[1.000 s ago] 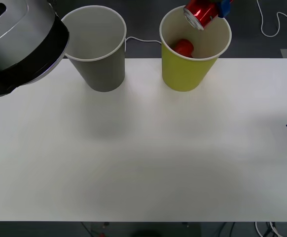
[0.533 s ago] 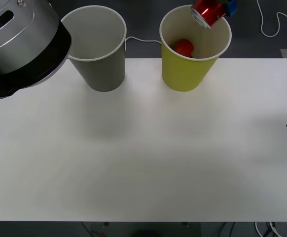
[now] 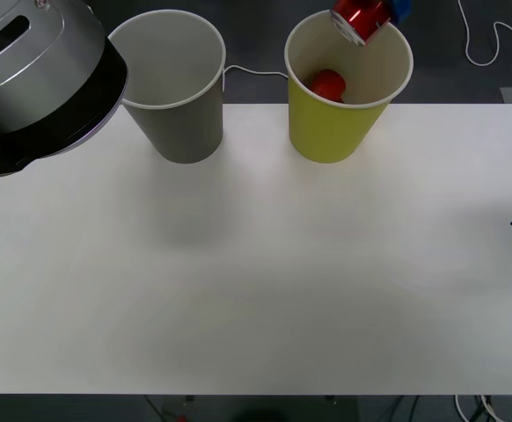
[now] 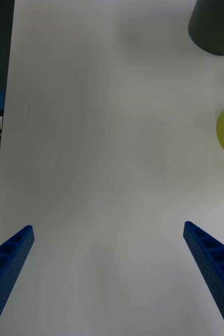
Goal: Put the can into the green bin and the plastic bottle into the gray bin
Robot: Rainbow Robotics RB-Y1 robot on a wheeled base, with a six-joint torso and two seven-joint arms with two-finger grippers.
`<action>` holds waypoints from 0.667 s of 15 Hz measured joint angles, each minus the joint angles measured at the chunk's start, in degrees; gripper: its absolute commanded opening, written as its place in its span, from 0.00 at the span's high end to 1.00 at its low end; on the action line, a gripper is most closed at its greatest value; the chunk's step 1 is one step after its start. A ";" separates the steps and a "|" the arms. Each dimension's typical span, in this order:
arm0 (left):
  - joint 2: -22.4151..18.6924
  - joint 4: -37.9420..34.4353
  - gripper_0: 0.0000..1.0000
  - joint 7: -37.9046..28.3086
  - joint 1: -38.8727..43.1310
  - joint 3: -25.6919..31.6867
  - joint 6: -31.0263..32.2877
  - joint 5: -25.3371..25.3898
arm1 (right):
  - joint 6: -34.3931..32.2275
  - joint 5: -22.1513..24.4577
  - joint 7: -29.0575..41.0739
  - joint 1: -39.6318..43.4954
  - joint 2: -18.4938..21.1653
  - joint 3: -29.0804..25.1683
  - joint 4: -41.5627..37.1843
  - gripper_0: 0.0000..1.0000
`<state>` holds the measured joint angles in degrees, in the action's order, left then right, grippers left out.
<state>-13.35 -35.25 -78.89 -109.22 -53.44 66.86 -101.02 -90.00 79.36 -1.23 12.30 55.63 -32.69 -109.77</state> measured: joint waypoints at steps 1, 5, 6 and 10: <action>0.00 0.73 1.00 0.43 0.03 0.00 -0.31 0.28 | 0.00 0.00 0.00 0.00 0.00 0.00 0.00 0.00; 0.00 2.29 0.53 1.08 0.04 0.00 -0.50 0.56 | 0.00 0.00 0.00 0.00 0.00 0.00 0.00 0.00; 0.00 2.43 0.00 1.16 0.04 0.00 -0.50 0.56 | 0.00 0.00 0.00 0.00 0.00 0.00 0.00 0.00; -0.05 2.47 0.00 1.78 0.04 0.00 -0.51 0.62 | 0.00 0.00 0.00 0.00 0.00 0.00 0.00 0.00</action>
<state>-13.40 -32.78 -77.11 -109.17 -53.44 66.35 -100.40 -90.00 79.36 -1.23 12.30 55.63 -32.69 -109.77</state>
